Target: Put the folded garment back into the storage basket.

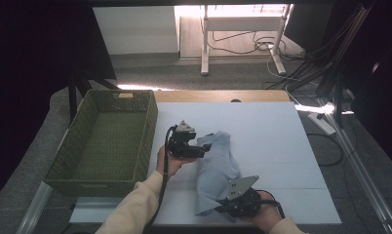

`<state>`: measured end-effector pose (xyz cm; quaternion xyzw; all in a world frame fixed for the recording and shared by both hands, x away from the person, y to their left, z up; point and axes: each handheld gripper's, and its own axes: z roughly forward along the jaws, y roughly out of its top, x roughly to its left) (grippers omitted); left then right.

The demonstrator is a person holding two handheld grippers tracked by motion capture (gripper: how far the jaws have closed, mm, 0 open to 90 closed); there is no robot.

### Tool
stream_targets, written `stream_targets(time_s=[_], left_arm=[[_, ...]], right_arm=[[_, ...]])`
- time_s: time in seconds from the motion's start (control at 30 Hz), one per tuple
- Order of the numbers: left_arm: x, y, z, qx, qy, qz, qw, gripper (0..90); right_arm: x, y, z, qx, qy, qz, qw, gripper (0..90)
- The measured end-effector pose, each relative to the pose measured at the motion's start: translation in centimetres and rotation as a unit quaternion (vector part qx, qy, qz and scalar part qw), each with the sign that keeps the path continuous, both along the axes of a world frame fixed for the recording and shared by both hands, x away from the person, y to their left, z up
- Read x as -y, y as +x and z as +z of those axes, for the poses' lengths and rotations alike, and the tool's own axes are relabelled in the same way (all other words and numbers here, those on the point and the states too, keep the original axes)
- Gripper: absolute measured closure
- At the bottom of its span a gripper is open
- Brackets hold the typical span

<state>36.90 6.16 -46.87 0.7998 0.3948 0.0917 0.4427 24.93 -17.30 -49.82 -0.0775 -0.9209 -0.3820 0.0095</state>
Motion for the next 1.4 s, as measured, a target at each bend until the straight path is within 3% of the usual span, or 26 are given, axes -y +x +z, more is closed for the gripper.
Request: stream_targets(time_s=[0.43,0.63,0.83,1.07,1.4], left_arm=[[1.1,2.4,-0.6,-0.007,0.016,-0.012,0.9998,22.5],[1.5,4.2,-1.2,-0.018,0.027,-0.014,0.9994,22.5],[2.0,5.7,-1.9,-0.034,0.024,-0.022,0.9989,22.5],[2.7,6.8,-2.7,-0.039,0.037,-0.038,0.9978,22.3],[3.4,7.7,-3.8,-0.052,0.046,-0.037,0.9969,22.3]], right_arm=[[0.0,0.0,0.0,-0.001,0.001,-0.003,1.0000,81.4],[0.0,0.1,-0.1,-0.005,-0.001,0.000,1.0000,81.4],[0.1,0.1,-0.1,-0.005,-0.001,0.001,1.0000,81.4],[0.0,0.1,-0.2,-0.005,0.000,0.001,1.0000,81.4],[0.1,0.1,-0.2,-0.006,-0.001,0.001,1.0000,81.4]])
